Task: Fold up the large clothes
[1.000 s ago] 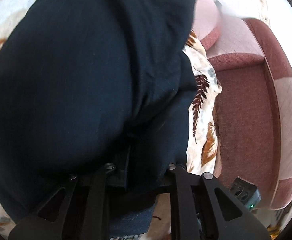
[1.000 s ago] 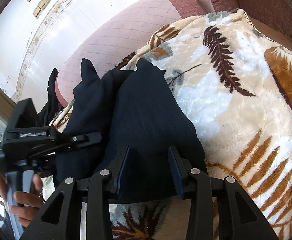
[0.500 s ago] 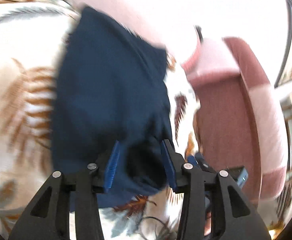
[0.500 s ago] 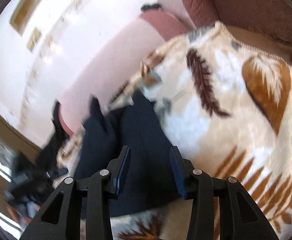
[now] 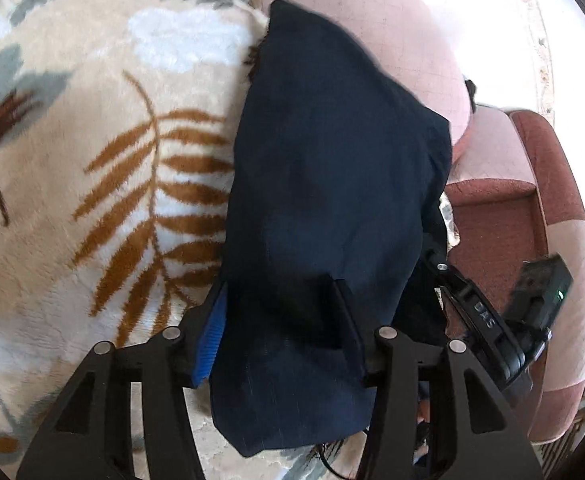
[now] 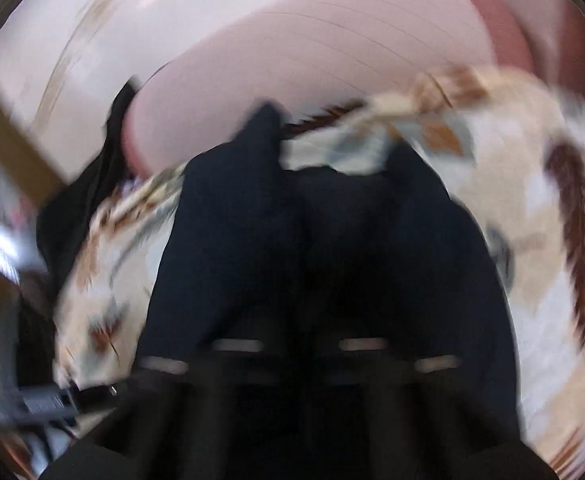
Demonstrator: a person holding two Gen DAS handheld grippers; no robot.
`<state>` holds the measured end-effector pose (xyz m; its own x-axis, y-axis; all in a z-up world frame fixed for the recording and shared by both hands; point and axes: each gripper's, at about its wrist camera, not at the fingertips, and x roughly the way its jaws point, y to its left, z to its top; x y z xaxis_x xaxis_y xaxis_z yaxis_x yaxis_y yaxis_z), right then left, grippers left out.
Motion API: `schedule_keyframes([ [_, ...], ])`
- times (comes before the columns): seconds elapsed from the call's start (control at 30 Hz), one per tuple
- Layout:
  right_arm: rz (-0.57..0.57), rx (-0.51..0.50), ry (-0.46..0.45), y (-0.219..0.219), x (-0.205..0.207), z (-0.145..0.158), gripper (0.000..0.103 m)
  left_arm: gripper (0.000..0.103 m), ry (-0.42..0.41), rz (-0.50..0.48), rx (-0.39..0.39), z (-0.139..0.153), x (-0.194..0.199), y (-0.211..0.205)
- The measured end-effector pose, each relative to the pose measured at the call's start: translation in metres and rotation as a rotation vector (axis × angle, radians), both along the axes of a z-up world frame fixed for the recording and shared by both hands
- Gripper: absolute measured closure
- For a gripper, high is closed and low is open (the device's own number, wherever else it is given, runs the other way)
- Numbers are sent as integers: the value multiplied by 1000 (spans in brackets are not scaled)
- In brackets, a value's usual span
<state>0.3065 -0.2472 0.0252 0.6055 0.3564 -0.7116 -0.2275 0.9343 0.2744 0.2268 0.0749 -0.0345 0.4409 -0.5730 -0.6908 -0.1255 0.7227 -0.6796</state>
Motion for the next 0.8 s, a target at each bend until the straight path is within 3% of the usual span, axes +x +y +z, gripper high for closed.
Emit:
schedule_keyframes([
  [0.07,-16,56,-62,-22,-10,19,102,54,-49,6,26,13,-1,1],
  [0.17,-121,108,-48,-68,-7,22,103,44,-104,21,142,27,-5,-5],
  [0.23,-188,152,38,-96,3,-2,103,44,-94,-9,191,18,0,-21],
  [0.3,-216,123,136,-101,10,-31,103,44,-46,-66,252,2,4,-42],
  [0.43,-227,183,147,-103,-1,-38,101,44,-43,-104,329,-12,-2,-67],
  [0.57,-232,373,98,-128,-18,-13,84,44,-69,-118,362,-3,-7,-71],
  [0.63,-199,432,75,-124,-25,-6,45,44,-68,-116,365,-2,-7,-70],
  [0.7,-149,400,108,-113,-31,-8,36,44,-66,-111,364,-3,-8,-72],
  [0.77,-76,257,167,-92,-35,-20,41,44,-63,-109,361,-3,-14,-74],
  [0.8,-41,194,176,-83,-36,-24,76,44,-57,-108,364,1,-16,-73],
])
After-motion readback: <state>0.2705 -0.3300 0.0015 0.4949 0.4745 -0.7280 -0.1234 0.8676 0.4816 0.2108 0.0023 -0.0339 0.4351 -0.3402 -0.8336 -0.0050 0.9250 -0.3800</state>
